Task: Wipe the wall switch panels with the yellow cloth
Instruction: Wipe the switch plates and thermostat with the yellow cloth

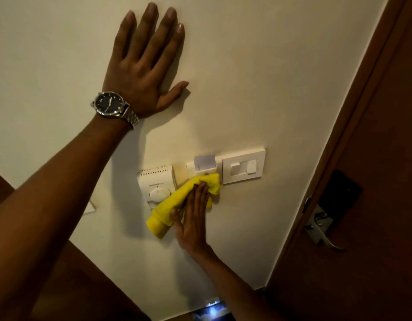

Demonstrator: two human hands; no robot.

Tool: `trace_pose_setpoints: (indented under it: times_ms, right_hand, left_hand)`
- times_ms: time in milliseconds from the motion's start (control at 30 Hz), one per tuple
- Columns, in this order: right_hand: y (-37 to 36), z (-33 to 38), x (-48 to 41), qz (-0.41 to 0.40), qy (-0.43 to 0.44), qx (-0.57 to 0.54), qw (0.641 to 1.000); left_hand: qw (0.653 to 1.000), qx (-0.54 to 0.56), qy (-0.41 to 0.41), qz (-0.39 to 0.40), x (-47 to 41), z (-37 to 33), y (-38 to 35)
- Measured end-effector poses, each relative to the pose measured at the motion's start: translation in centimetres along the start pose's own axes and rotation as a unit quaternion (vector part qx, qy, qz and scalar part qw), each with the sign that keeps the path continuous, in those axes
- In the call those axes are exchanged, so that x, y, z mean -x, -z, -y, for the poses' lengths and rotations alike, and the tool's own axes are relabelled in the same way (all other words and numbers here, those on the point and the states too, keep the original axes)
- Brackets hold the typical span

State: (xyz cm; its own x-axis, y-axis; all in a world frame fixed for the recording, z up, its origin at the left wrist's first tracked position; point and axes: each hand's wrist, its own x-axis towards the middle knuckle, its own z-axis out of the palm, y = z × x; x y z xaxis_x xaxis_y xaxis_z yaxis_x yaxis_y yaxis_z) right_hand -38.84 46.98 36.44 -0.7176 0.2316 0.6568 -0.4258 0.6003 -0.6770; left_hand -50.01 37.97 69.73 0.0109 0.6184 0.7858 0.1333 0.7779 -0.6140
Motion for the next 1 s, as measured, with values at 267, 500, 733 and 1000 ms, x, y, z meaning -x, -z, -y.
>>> trace_pose_setpoints:
  times_ms: [267, 500, 733, 1000]
  right_hand:
    - [0.3, 0.1, -2.8, -0.053, -0.042, 0.012, 0.998]
    - [1.6, -1.8, -3.2, -0.067, -0.019, 0.04, 0.997]
    - [0.4, -1.8, -0.5, -0.011, 0.014, 0.03, 0.999]
    - [-0.8, 0.1, 0.7, -0.018, -0.08, -0.046, 0.996]
  left_hand:
    - [0.999, 0.019, 0.012, 0.036, 0.0, -0.1, 0.8]
    - [0.999, 0.022, 0.016, 0.044, 0.0, 0.0, 1.0]
    - [0.999, 0.017, 0.012, 0.042, 0.1, 0.2, 0.9]
    - [1.0, -0.007, 0.003, 0.007, -0.1, 0.2, 0.0]
